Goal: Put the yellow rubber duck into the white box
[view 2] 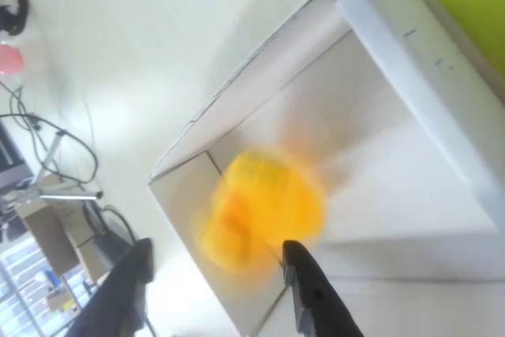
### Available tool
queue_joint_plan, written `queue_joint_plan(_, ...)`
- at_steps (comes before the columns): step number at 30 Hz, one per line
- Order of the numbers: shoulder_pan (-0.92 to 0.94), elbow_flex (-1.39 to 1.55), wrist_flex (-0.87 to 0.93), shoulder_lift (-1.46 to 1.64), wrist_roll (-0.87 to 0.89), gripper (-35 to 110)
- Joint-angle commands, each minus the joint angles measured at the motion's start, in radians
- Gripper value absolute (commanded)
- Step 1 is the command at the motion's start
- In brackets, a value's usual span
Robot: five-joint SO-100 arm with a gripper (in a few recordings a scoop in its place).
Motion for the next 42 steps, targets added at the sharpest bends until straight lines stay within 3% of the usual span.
queue_joint_plan(1,0.011,-0.101,-0.026,0.029,-0.009,27)
queue_joint_plan(8,0.011,-0.1,-0.025,0.044,-0.009,26)
queue_joint_plan(13,-0.031,-0.078,0.009,0.181,-0.018,0)
queue_joint_plan(17,-0.118,-0.026,0.089,0.408,0.046,0)
queue_joint_plan(26,-0.629,0.617,0.186,1.359,0.198,0)
queue_joint_plan(30,-0.795,0.922,0.38,1.75,0.259,0)
queue_joint_plan(34,-0.917,1.069,0.531,1.898,0.336,0)
queue_joint_plan(42,-0.976,1.25,0.589,1.904,0.393,0)
